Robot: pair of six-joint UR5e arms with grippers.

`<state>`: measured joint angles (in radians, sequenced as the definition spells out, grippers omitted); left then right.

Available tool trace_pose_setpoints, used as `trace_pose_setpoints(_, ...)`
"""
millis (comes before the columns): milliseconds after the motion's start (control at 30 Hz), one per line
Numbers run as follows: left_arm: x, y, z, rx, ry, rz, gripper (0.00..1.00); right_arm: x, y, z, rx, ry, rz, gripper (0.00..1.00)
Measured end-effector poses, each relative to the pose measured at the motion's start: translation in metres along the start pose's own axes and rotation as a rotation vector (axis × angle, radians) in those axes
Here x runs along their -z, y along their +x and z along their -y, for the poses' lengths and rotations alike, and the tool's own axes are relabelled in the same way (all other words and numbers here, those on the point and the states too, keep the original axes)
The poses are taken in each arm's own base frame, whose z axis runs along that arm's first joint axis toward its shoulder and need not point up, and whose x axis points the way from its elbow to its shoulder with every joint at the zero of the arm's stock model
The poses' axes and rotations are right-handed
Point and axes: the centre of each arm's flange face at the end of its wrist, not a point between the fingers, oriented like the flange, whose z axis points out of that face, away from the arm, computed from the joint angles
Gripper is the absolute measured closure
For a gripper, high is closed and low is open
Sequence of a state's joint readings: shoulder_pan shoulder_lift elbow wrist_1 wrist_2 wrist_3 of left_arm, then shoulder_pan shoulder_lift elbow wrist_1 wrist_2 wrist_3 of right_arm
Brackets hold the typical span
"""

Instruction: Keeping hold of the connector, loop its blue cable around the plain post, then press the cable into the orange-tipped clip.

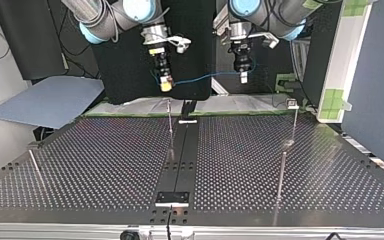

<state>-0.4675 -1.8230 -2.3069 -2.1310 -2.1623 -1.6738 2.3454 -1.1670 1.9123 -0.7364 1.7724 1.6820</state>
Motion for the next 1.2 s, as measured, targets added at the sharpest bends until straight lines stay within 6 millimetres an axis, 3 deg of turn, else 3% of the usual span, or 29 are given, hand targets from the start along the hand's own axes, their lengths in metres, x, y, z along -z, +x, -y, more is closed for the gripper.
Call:
trace_pose_setpoints(600,-0.046,-0.114,0.014,0.110,-0.122,0.150,1.00,-0.027,0.141,0.000,-0.029,0.002,-0.153,1.00)
trace_pose_setpoints(767,-0.054,-0.150,0.012,0.128,-0.173,0.193,1.00,-0.033,0.159,-0.003,-0.024,0.014,-0.148,1.00)
trace_pose_setpoints(1200,-0.062,-0.250,0.014,0.174,-0.175,0.296,1.00,-0.044,0.178,0.002,-0.013,0.111,-0.153,1.00)
